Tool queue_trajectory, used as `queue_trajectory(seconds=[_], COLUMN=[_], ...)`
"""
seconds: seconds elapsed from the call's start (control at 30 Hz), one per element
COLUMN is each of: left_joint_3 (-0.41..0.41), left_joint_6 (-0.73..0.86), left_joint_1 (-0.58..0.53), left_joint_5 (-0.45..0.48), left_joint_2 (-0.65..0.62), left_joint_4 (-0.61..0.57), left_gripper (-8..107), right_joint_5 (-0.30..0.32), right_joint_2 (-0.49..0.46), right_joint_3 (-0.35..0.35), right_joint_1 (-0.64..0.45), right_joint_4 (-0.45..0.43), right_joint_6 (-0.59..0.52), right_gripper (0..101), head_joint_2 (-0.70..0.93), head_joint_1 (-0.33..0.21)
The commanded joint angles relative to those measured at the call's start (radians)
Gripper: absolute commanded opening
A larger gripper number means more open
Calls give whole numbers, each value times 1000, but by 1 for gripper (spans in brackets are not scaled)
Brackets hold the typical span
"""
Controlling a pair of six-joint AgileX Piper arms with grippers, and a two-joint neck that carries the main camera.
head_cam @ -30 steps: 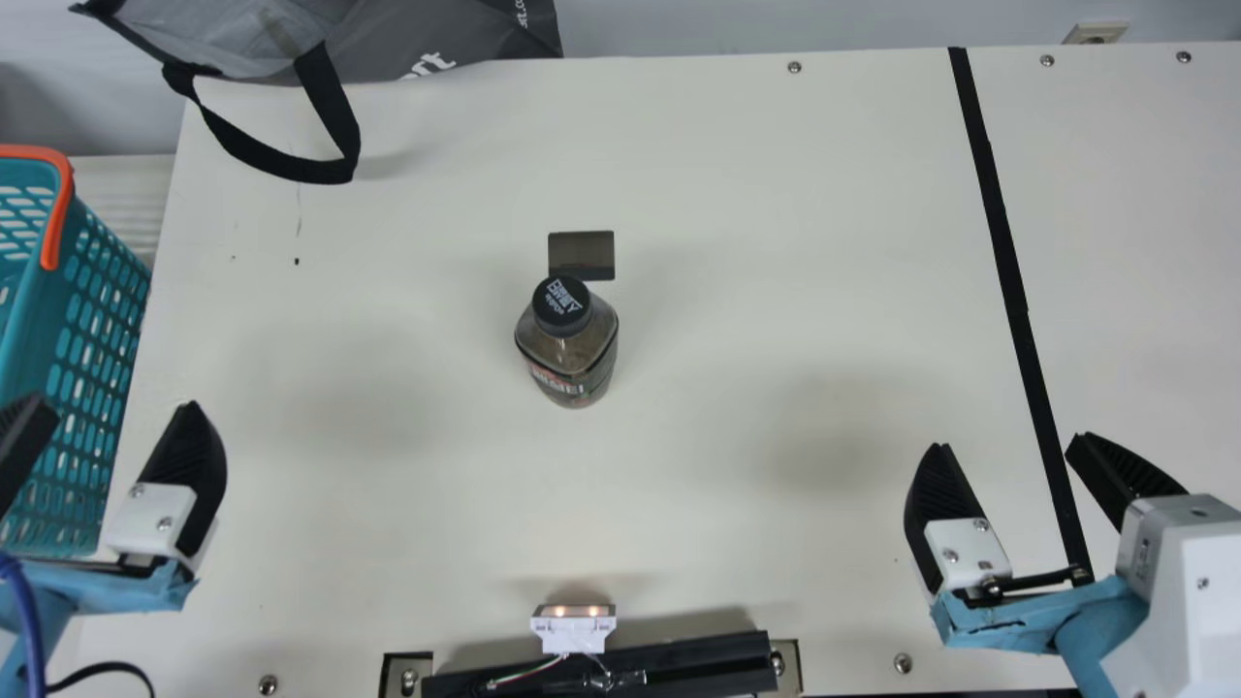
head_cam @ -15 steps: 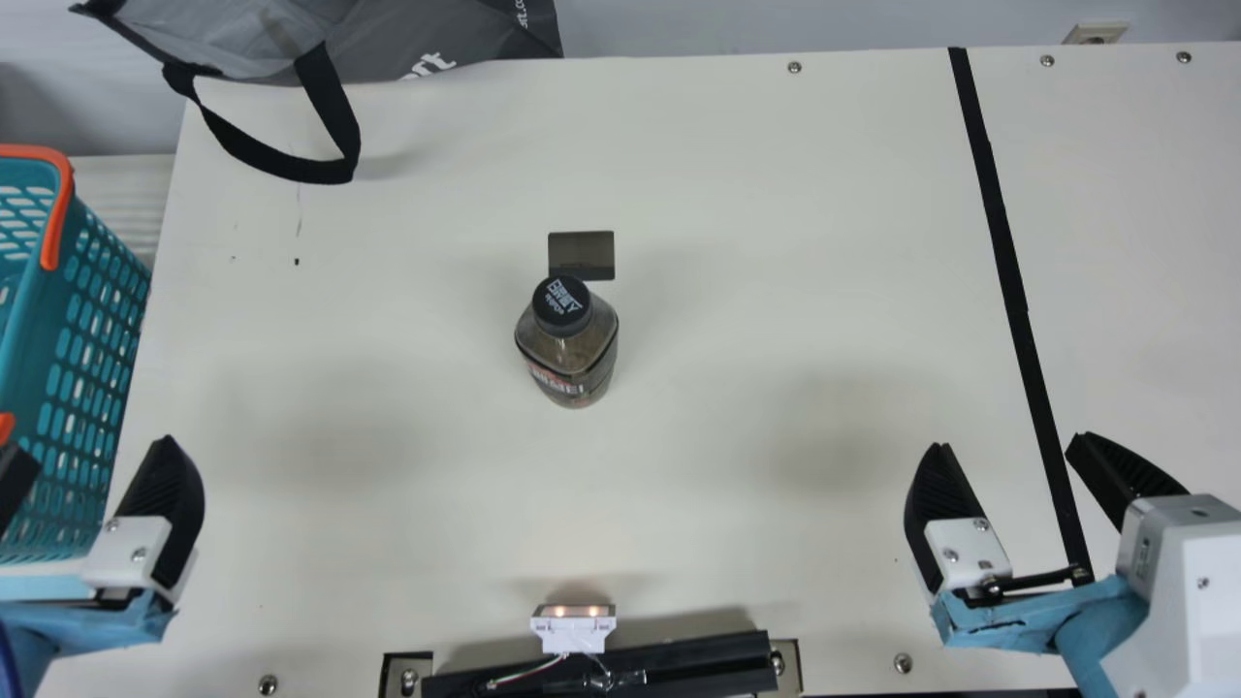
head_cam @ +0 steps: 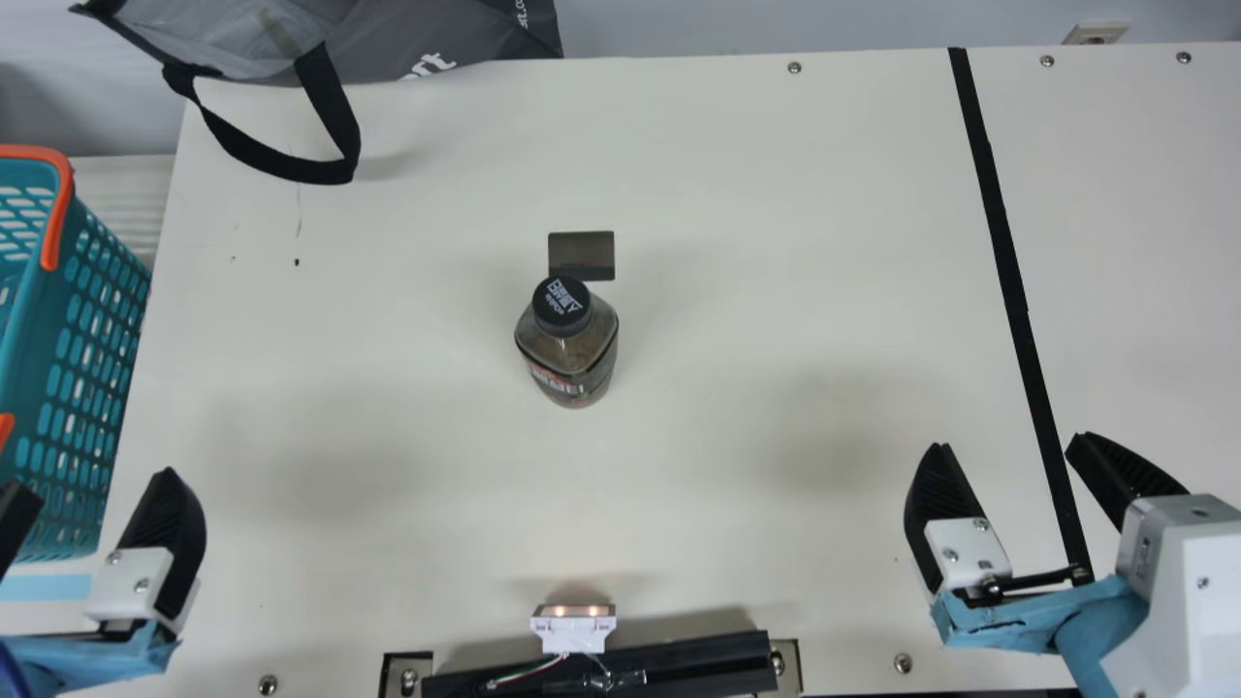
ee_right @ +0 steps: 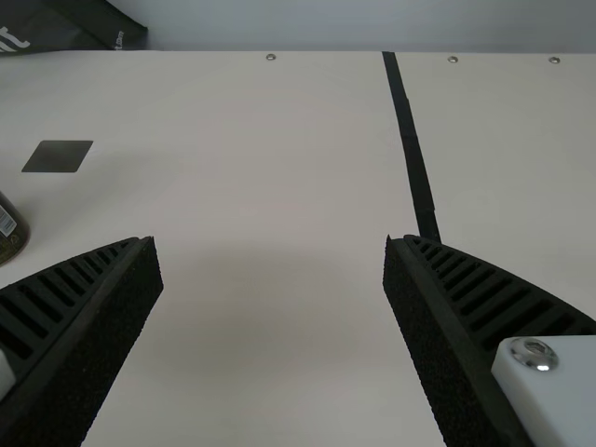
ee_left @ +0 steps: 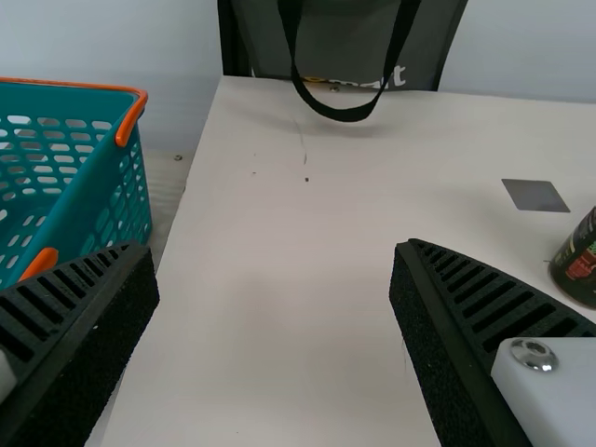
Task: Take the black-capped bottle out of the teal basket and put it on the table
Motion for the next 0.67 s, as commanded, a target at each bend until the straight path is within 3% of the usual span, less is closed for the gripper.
queue_trajectory(seconds=[0.0, 0.63], left_joint_3=[0, 0], left_joint_6=[0, 0], left_joint_1=[0, 0], left_joint_5=[0, 0], left_joint_2=[0, 0], left_joint_4=[0, 0], left_gripper=[107, 107], right_joint_5=[0, 0], right_joint_2=[0, 0], right_joint_3=[0, 0], right_joint_1=[0, 0], right_joint_4=[0, 0], right_joint_6=[0, 0], right_gripper=[91, 91], head_joint_2=[8, 8], head_joint_1=[-4, -4])
